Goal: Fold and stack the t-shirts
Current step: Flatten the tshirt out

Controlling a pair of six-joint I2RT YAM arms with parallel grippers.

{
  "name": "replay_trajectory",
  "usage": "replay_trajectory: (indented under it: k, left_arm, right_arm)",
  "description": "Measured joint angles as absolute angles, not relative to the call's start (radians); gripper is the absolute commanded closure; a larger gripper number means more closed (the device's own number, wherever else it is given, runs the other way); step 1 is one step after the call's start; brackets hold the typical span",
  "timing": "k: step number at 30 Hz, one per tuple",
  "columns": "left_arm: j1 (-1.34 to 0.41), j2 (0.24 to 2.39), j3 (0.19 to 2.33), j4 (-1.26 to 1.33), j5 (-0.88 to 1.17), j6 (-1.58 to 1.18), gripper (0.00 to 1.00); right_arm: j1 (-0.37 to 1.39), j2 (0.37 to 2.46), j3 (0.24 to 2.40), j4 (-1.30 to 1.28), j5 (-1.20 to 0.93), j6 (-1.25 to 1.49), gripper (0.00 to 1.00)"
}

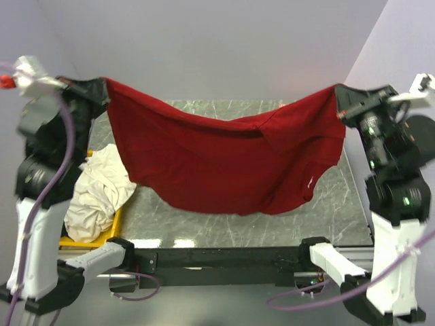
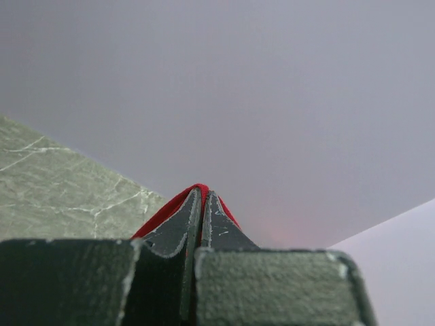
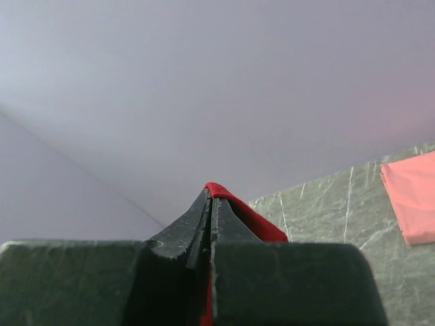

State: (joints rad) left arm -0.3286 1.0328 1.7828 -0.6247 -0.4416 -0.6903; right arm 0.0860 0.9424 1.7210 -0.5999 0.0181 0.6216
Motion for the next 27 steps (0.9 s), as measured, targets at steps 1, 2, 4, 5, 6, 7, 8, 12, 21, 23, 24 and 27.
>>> replay_trajectory:
  k: [1,2,4,5,6,7,8,12,21,23,24,27]
  left_arm:
    - [-0.329,1.057,1.773,-0.598,-0.442,-0.684,1.0]
    - [-0.329,1.08,1.766,-0.577,-0.442,-0.678,0.99]
    - [-0.327,1.152,1.761,-0.526,-0.442,-0.664,1.0]
    - [-0.323,1.19,1.766,-0.501,-0.441,-0.657,1.0]
    - [-0.316,1.239,1.775,-0.476,-0.438,-0.648,0.99]
    - [-0.304,1.3,1.799,-0.458,-0.429,-0.642,1.0]
    - [-0.291,1.357,1.827,-0.439,-0.417,-0.638,1.0]
    - [-0.211,1.636,2.056,-0.414,-0.331,-0.632,1.0]
    - [-0.031,1.841,2.321,-0.296,-0.099,-0.694,1.0]
    - [-0.014,1.777,2.246,-0.263,-0.081,-0.7,1.0]
    - [-0.012,1.737,2.197,-0.237,-0.074,-0.701,1.0]
    - [-0.015,1.615,2.045,-0.194,-0.051,-0.702,1.0]
  right_arm:
    - [0.085,0.971,1.723,-0.583,0.014,0.618,1.0]
    - [0.084,0.995,1.723,-0.571,0.01,0.616,1.0]
    - [0.077,1.06,1.723,-0.536,-0.003,0.616,1.0]
    - [0.073,1.095,1.723,-0.512,-0.011,0.616,1.0]
    - [0.07,1.133,1.725,-0.49,-0.018,0.616,1.0]
    - [0.065,1.176,1.738,-0.47,-0.026,0.616,1.0]
    - [0.06,1.228,1.759,-0.446,-0.037,0.616,1.0]
    - [0.03,1.471,1.922,-0.387,-0.085,0.627,1.0]
    - [-0.054,1.737,2.328,-0.297,-0.176,0.693,1.0]
    - [-0.067,1.649,2.231,-0.246,-0.177,0.698,1.0]
    - [-0.07,1.598,2.164,-0.216,-0.176,0.698,1.0]
    - [-0.073,1.41,1.925,-0.154,-0.174,0.698,1.0]
